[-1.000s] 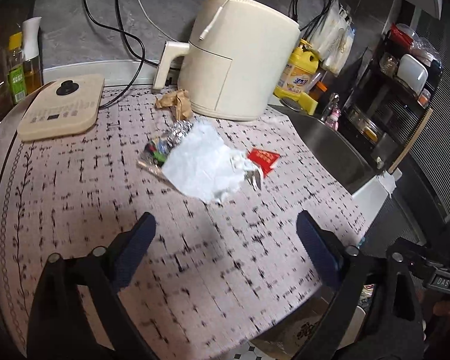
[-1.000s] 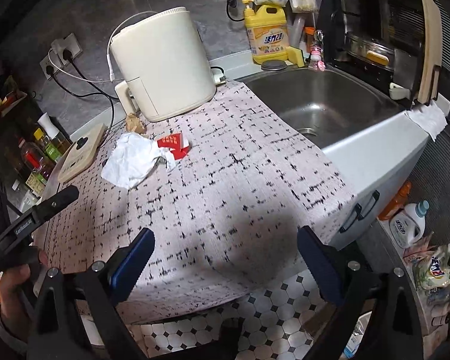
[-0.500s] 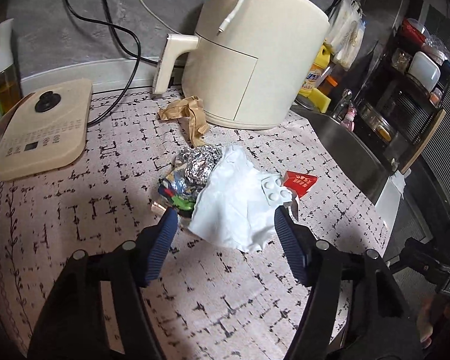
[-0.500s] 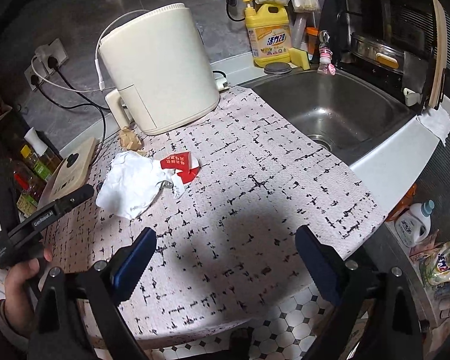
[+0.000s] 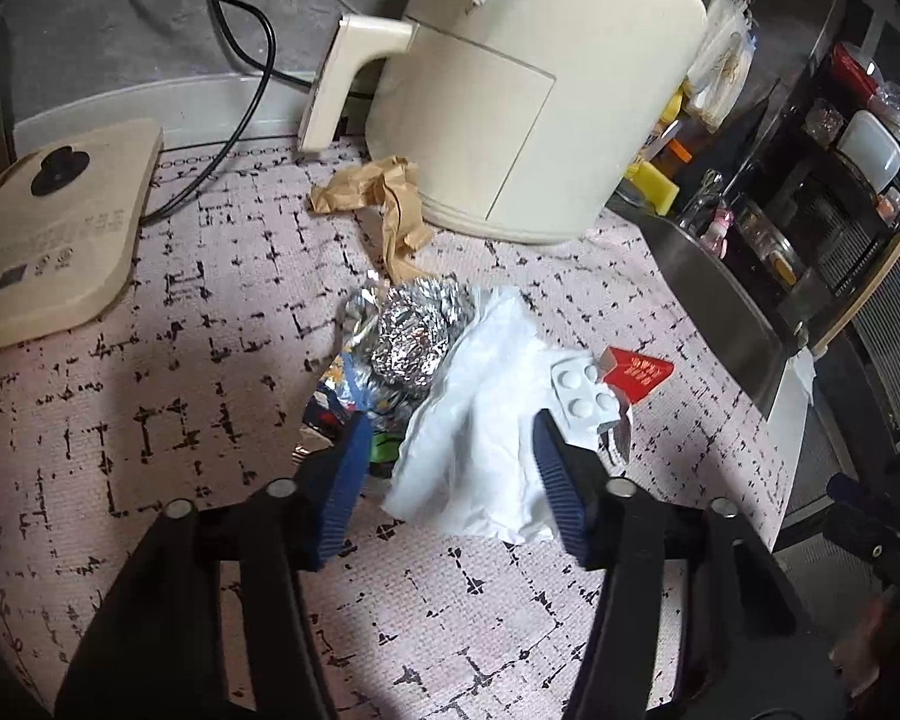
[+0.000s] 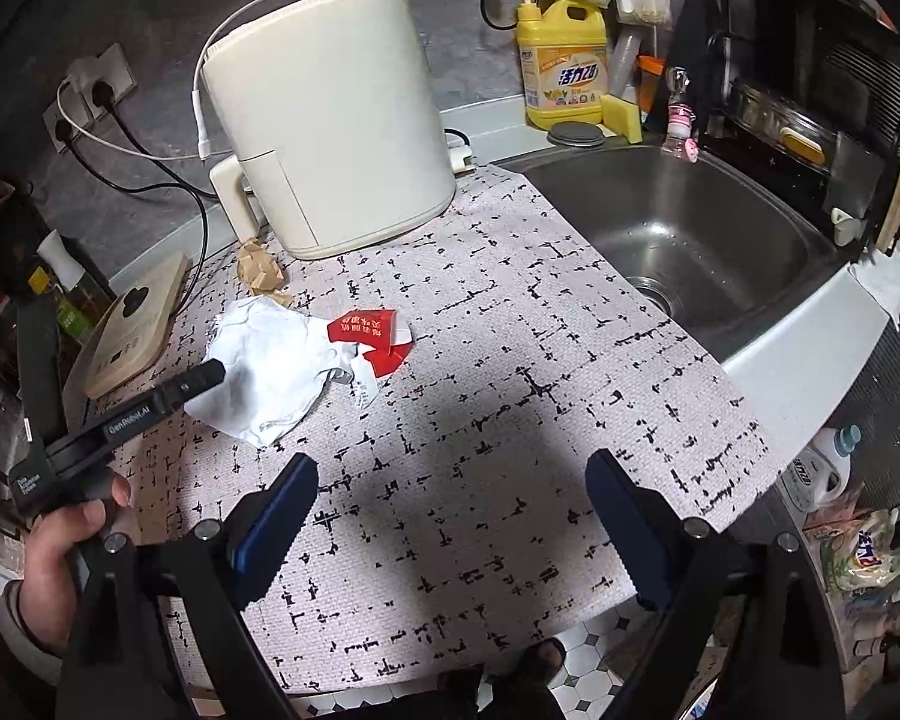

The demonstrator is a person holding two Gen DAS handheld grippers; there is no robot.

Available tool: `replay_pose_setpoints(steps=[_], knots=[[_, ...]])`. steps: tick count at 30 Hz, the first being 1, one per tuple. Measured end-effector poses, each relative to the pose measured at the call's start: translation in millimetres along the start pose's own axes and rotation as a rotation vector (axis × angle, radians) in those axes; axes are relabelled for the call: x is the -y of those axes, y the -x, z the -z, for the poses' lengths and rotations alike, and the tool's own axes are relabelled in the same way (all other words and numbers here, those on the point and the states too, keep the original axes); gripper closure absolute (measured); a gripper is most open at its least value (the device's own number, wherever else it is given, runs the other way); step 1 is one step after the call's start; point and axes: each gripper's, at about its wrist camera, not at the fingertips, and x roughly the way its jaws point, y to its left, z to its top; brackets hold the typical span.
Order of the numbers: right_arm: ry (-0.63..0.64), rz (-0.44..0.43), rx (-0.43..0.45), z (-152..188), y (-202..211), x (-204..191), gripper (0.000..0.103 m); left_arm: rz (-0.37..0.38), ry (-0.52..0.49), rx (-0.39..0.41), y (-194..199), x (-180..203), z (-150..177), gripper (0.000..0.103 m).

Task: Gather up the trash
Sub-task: 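Grasp the white tissue with the left tool while the right tool grasps the red-white packet, then carry the tissue and red-white packet over the bin with both tools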

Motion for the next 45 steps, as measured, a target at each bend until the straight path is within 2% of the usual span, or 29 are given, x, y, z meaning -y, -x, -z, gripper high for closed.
replay_pose_setpoints(steps=[1,2,3,4,9,16,25,31,34,36,41,45], knots=[[0.008,-0.008,-0.005,-2,-4,0,0.014,-0.018,-0.004,-0.004,-1,2,2,0.069],[0.015,-0.015,-0.009,-5,-8,0,0.014,-0.026,-0.008,-0.018,-3,3,3,0.09],[0.023,-0.023,-0.014,-7,-12,0,0.014,-0.034,-0.012,-0.034,-4,5,4,0.098],[0.035,-0.035,-0.02,-11,-18,0,0.015,-0.041,-0.011,-0.034,-2,6,4,0.1],[0.09,-0.111,-0.054,-32,-41,-9,0.029,-0.028,0.016,0.031,28,13,5,0.1],[0.174,-0.203,-0.089,-58,-74,-25,0.035,-0.084,0.086,0.12,66,12,-3,0.1],[0.214,-0.253,-0.133,-79,-117,-37,0.041,-0.153,0.167,0.224,116,3,-11,0.1],[0.213,-0.264,-0.16,-85,-143,-37,0.046,-0.235,0.223,0.229,128,-15,-4,0.1],[0.211,-0.28,-0.179,-85,-151,-37,0.067,-0.272,0.245,0.235,135,-24,1,0.1],[0.228,-0.293,-0.188,-85,-152,-41,0.092,-0.285,0.262,0.244,140,-30,5,0.1],[0.298,-0.291,-0.115,-84,-132,-56,0.094,-0.288,0.293,0.244,146,-44,15,0.1],[0.264,-0.272,-0.09,-82,-119,-60,0.094,-0.272,0.279,0.24,148,-49,16,0.1]])
